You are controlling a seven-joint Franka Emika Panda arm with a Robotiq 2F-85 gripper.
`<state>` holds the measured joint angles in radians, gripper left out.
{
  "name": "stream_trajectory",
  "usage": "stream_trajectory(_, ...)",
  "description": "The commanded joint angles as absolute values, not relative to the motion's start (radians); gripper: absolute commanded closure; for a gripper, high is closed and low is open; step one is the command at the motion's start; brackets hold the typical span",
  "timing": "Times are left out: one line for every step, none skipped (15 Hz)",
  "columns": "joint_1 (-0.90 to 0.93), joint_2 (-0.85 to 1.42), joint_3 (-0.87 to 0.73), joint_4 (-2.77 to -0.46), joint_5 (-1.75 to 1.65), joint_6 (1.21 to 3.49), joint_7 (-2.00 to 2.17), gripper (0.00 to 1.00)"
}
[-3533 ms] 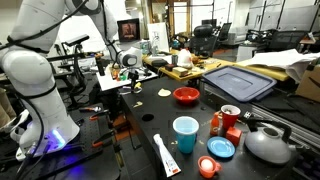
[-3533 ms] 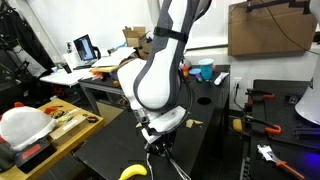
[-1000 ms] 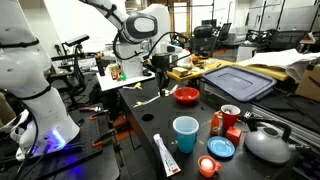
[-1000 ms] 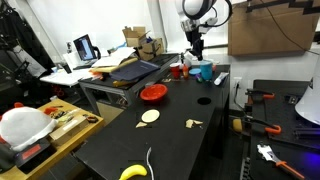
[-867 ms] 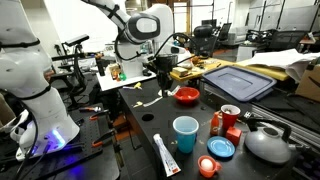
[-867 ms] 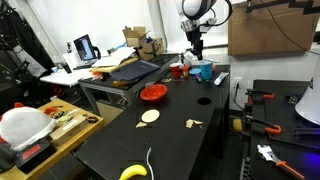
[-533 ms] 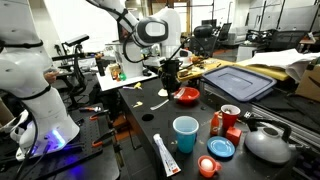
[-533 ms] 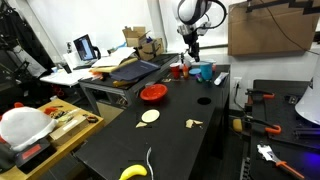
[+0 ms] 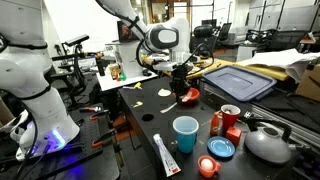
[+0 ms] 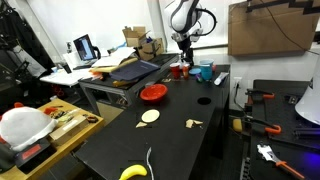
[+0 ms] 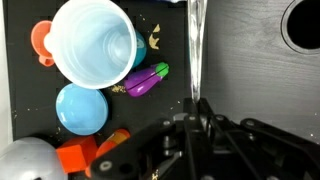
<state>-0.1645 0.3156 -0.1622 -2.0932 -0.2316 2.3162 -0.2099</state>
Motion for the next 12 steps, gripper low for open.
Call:
stream_trajectory(-0.169, 0.316, -0.158, -2.092, -0.233, 2.313, -0.209, 0.93)
stream_trajectory(-0.169, 0.316, -0.158, -2.092, -0.233, 2.313, -0.209, 0.93)
stream_trajectory(-0.169, 0.316, -0.158, -2.092, -0.233, 2.313, -0.209, 0.93)
stream_trajectory(-0.169, 0.316, -0.158, -2.092, -0.233, 2.313, -0.209, 0.93)
stream_trajectory(-0.169, 0.316, -0.158, -2.092, -0.233, 2.313, -0.209, 0.93)
stream_trajectory(-0.169, 0.316, -0.158, -2.092, -0.233, 2.313, -0.209, 0.93)
stream_trajectory(-0.164, 0.325, -0.166, -2.082, -0.257, 2.329, -0.199, 0.98)
stream_trajectory(-0.161, 0.339, -0.169, -2.071, -0.275, 2.345, -0.193, 0.98)
stream_trajectory(-0.157, 0.359, -0.17, -2.054, -0.294, 2.364, -0.188, 0.98)
stream_trajectory(-0.155, 0.375, -0.169, -2.041, -0.306, 2.384, -0.185, 0.98)
stream_trajectory(-0.155, 0.395, -0.164, -2.023, -0.308, 2.404, -0.19, 0.98)
stream_trajectory(-0.155, 0.416, -0.162, -2.002, -0.306, 2.419, -0.191, 0.98)
